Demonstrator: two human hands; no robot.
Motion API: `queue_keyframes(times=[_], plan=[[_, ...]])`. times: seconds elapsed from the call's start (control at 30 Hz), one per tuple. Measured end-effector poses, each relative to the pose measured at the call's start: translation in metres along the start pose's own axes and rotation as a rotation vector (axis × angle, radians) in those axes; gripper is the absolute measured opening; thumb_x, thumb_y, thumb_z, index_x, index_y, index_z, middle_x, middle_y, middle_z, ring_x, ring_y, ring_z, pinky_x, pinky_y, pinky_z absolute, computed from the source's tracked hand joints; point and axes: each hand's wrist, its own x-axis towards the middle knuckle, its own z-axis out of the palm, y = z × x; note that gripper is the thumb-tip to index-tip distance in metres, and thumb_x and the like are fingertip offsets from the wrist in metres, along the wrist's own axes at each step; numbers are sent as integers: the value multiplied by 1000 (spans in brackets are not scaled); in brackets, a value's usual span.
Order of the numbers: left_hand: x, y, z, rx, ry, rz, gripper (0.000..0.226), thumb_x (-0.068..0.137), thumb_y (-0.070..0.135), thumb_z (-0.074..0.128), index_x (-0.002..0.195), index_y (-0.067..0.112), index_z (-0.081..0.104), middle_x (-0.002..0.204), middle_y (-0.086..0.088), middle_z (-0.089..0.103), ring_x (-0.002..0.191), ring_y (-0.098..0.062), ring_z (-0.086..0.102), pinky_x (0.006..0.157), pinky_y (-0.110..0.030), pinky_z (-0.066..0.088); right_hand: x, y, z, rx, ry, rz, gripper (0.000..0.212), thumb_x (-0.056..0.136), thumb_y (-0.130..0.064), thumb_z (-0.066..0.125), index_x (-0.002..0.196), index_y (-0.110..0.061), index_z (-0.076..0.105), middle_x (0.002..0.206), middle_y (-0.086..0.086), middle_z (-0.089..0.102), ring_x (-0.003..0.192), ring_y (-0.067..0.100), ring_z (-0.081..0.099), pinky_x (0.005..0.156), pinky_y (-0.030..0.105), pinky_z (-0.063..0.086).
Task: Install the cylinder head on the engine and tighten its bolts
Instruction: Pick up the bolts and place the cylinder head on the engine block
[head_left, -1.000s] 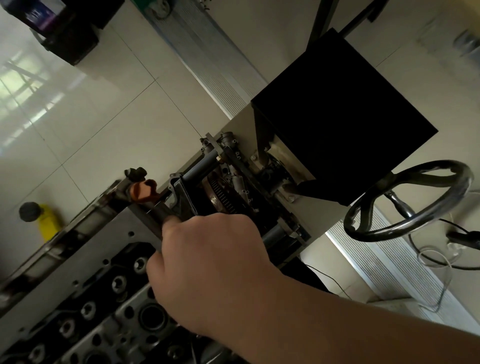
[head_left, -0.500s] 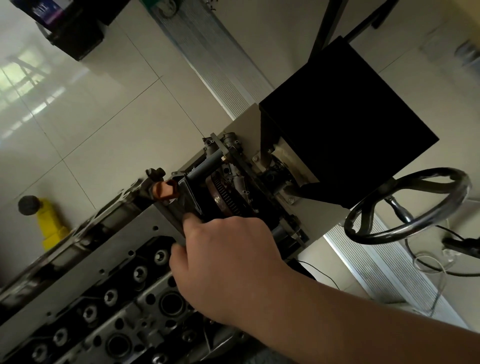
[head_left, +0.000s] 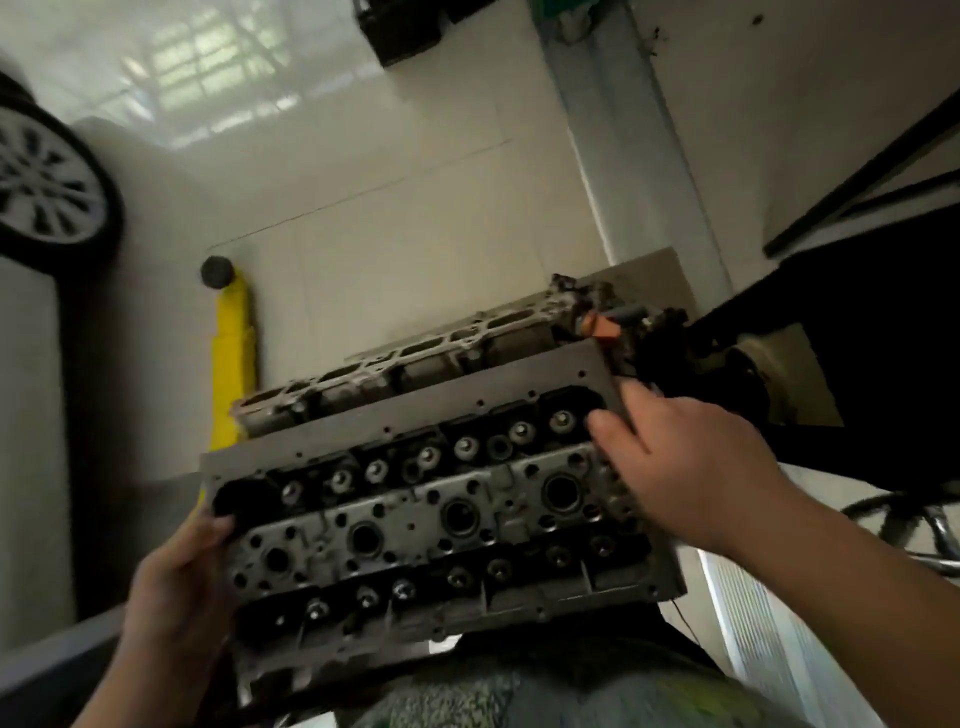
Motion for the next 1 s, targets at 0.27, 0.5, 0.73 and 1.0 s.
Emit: queue_keyframes(times=[0.27, 0.5, 0.73, 1.0], plan=[[-18, -5, 6, -58, -23, -173, 59, 77, 53, 71, 121, 16, 78, 117, -25, 75, 97, -42, 77, 69, -51, 63, -2, -45, -32, -567, 66, 137, 36, 100, -61, 35, 117, -35, 54, 83, -11, 56, 72, 13, 49, 59, 32, 36], [-17, -7, 4, -28, -29, -268, 73, 58, 67, 88, 111, 16, 82, 117, -23, 76, 101, -42, 76, 75, -51, 63, 10, -205, 11, -294, 148, -495, 30, 102, -44, 51, 122, -29, 68, 112, -10, 69, 105, 15, 58, 91, 40, 50], [-41, -11, -15, 470, -38, 66, 80, 78, 78, 64, 143, 32, 63, 136, 12, 69, 124, -11, 65, 114, -45, 46, 50, -294, 97, -583, -83, -716, 35, 97, -49, 61, 132, -46, 62, 143, -2, 53, 135, 28, 43, 106, 50, 37], [-78, -102, -21, -429, 156, -176, 50, 108, 52, 46, 136, 17, 68, 134, -4, 71, 132, -24, 61, 121, -46, 39, 80, -291, 105, -729, -267, -630, 64, 93, -75, 36, 153, -56, 23, 168, -2, 30, 152, 34, 28, 117, 61, 26]])
